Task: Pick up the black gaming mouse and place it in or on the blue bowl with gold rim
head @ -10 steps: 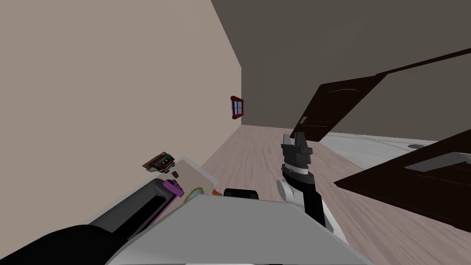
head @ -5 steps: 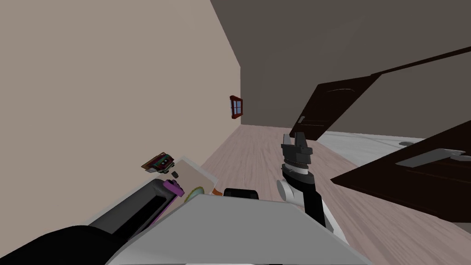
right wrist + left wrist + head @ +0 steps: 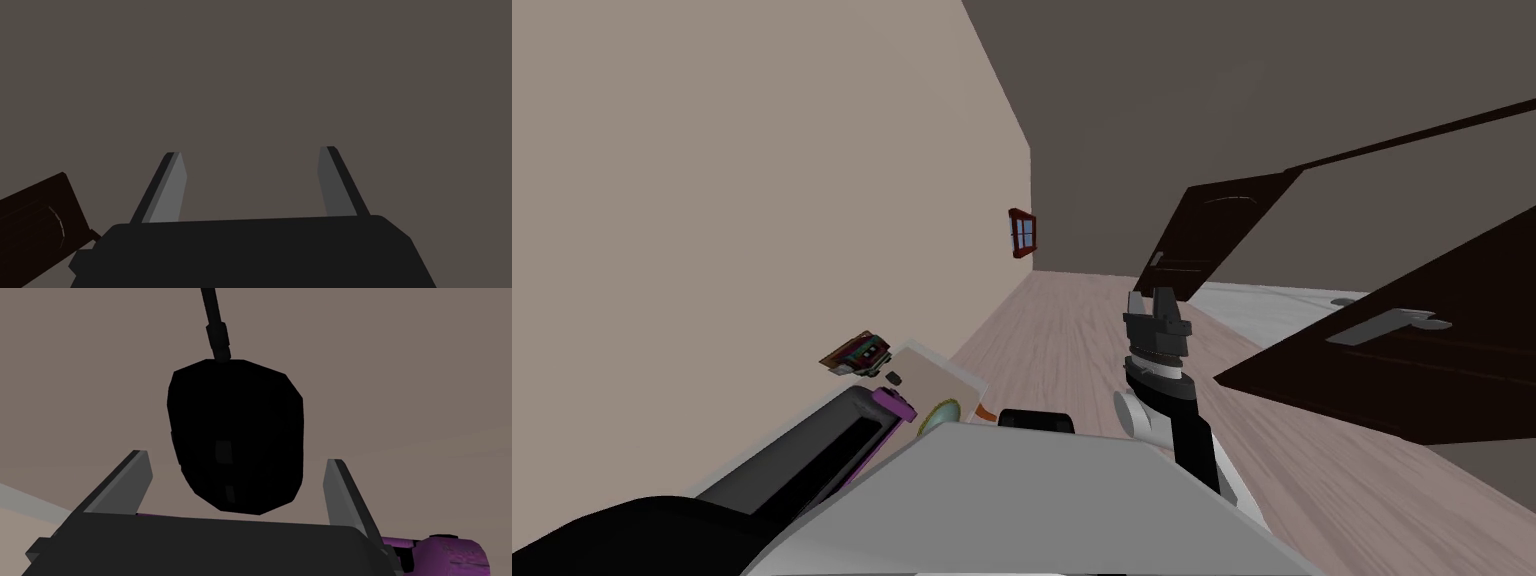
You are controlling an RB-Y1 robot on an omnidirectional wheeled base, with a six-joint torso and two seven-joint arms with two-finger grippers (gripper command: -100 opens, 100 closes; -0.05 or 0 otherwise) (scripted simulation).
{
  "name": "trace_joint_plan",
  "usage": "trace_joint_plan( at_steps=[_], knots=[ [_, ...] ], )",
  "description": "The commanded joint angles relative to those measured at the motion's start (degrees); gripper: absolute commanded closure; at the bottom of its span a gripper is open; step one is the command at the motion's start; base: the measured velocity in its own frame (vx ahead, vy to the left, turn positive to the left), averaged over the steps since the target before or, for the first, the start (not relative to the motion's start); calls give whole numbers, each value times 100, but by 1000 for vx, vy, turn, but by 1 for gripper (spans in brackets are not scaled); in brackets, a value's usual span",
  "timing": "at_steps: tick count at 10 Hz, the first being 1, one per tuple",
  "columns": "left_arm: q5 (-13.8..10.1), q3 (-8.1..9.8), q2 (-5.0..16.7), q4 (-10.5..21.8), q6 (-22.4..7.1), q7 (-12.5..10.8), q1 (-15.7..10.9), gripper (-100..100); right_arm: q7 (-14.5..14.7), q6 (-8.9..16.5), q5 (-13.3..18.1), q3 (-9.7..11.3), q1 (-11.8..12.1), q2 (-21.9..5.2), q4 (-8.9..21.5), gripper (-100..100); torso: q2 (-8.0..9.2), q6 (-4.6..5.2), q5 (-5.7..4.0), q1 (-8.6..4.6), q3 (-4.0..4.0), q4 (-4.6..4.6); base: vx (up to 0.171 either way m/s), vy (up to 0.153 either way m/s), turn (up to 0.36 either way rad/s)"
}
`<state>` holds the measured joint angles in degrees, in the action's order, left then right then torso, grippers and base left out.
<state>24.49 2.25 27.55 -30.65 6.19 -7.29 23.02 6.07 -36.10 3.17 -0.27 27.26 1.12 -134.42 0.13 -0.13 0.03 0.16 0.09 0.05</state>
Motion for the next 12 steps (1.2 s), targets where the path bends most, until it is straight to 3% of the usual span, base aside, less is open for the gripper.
trace_joint_plan(
  at_steps=[1, 5, 6, 7, 11, 12],
  knots=[
    [0, 0, 0, 0, 0, 0, 0, 100, 0, 0, 0, 0, 0, 0, 0, 0, 0, 0, 0, 0, 0, 0, -8, 4, 8],
    [0, 0, 3, 1, -5, -3, 8, 100, 0, 0, 0, 0, 0, 0, 0, 0, -19, 4, 1, -5, -10, -2, 0, 0, 0],
    [0, 0, 3, 0, -4, -3, 7, 0, 0, 0, 0, 0, 0, 0, 0, 0, -20, 3, 1, -5, -11, -3, 0, 0, 0],
    [15, -74, 50, -192, -29, -95, 149, 100, 0, 0, 0, 0, 0, 0, 0, 0, -20, 3, 1, -5, -11, -3, 35, -5, 57],
    [225, -54, 181, -546, 189, -290, 628, 100, 0, -1, 0, 0, 2, 0, -1, 0, -52, 3, -3, -21, -29, -8, 90, -35, 72],
    [172, -107, 164, -628, 78, -289, 619, 100, 0, -1, 0, 0, 2, 0, -1, 0, -49, 1, -4, -24, -28, -9, 35, -20, 23]
  ],
)
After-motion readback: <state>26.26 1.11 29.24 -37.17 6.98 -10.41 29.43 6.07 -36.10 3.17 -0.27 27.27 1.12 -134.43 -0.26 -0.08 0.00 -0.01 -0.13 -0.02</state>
